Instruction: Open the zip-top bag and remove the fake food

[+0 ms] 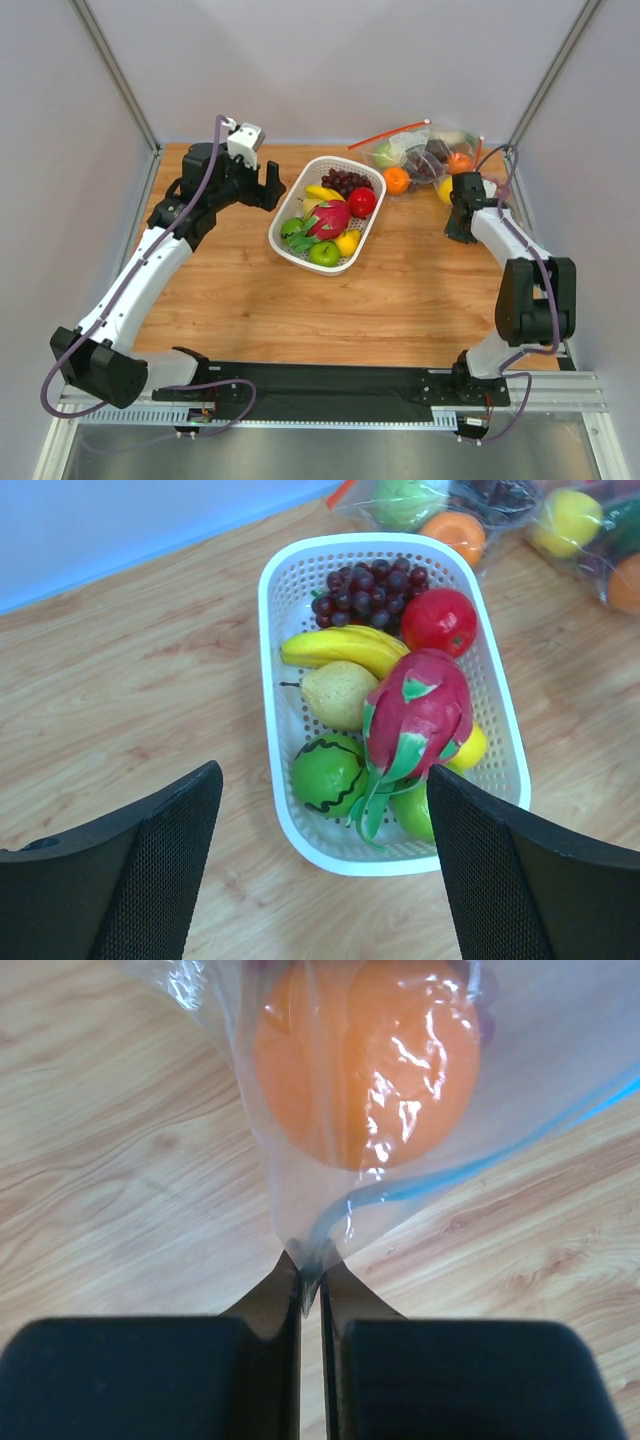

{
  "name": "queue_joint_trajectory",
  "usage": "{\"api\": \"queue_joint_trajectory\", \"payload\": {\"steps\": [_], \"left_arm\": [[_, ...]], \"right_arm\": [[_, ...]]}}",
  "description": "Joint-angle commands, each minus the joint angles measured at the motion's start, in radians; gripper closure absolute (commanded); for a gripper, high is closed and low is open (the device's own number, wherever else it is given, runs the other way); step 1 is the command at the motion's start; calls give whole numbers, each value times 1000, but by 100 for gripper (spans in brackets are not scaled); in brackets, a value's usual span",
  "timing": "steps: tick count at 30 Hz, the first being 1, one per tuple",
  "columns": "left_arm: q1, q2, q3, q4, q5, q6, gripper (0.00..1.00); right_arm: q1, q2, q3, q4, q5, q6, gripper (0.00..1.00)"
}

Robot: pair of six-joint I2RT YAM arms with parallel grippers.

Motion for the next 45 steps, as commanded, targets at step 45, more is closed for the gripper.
{"api": "queue_joint_trajectory", "payload": {"steps": [45], "left_arm": [[-646,172,-167,659,110,182,5]], "right_arm": [[146,-570,196,-350,-1207,-154,100]]}}
